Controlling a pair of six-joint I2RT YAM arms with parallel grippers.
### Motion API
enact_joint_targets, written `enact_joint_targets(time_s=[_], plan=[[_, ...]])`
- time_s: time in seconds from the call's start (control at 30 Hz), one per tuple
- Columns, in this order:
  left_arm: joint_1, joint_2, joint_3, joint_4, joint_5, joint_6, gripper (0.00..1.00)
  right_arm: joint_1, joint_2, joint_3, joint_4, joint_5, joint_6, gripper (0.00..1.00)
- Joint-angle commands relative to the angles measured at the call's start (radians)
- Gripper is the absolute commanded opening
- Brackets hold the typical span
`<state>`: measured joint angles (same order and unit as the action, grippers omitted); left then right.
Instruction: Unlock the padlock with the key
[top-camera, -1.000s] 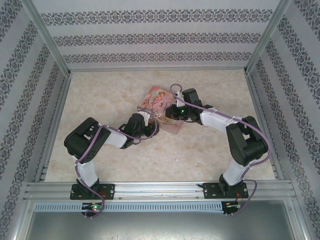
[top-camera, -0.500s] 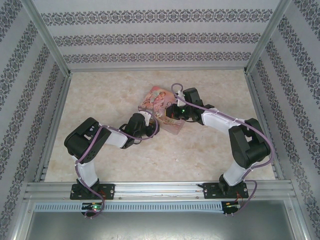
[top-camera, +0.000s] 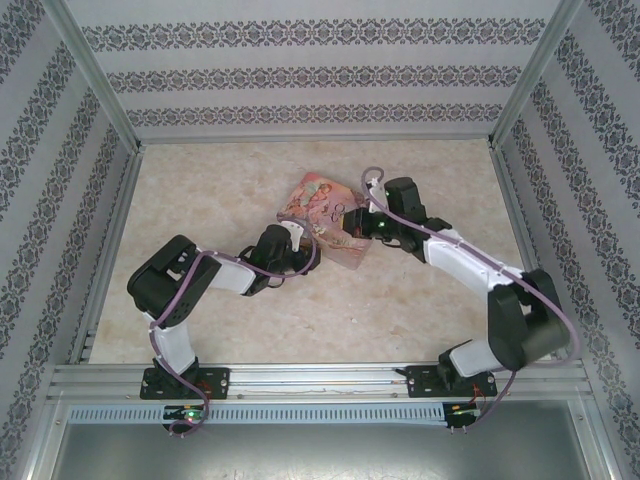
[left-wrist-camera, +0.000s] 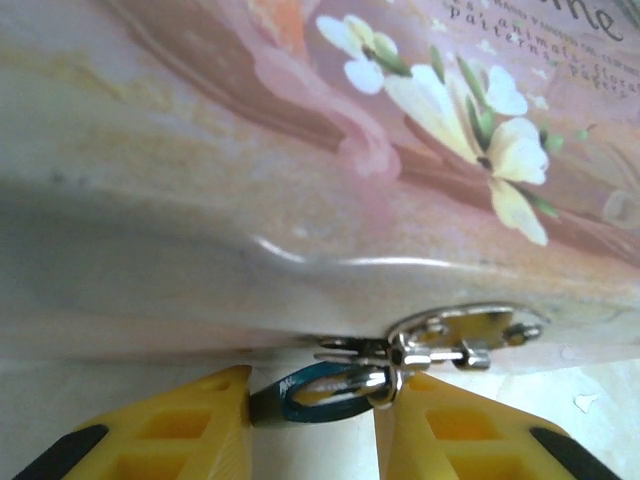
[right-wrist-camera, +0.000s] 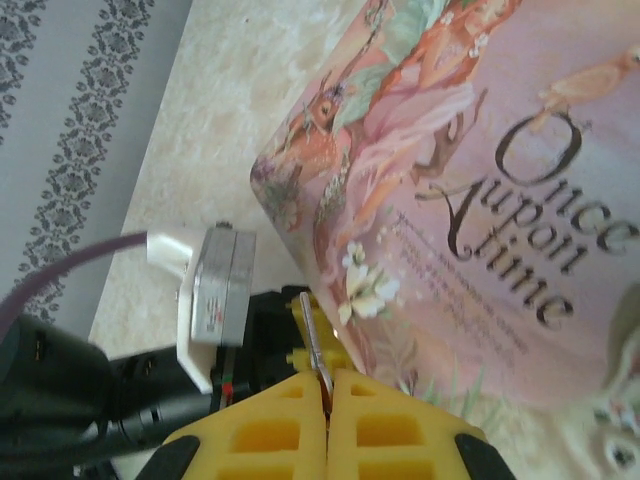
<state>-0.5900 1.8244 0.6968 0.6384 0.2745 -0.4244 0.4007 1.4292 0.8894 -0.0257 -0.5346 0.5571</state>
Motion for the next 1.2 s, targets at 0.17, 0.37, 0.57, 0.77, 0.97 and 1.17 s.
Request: enact_joint_targets(time_s=[0.17,0.37,0.57,0.77,0.97,1.17], plan=[[-0.016,-0.062,0.066,-0.063,0.044,-0.096,0.33,0.006,-0.208,-0.247,0.077,0.055,-0.06,0.0],[-0.016,-0.051,0.095,-0.09,0.07,-0.155,0.32,0.086,-0.289,-0.398,0.202,0.145,-0.093,0.0],[-0.016,-0.051,0.129,-0.124,0.093,-0.224,0.32,0.178,-0.25,-0.519,0.427,0.26,-0.133,0.0],[-0.016,-0.056,0.15,-0.149,0.109,-0.28,0.31,0.228,-0.098,-0.54,0.604,0.297,-0.185,0.0],[-0.016,-0.074,0.161,-0.151,0.127,-0.335,0.31,0.235,0.074,-0.54,0.808,0.306,-0.156,0.0],[-0.015,-0.087,0.17,-0.154,0.141,-0.389,0.29,0.235,0.126,-0.54,0.86,0.35,-0.166,0.0]])
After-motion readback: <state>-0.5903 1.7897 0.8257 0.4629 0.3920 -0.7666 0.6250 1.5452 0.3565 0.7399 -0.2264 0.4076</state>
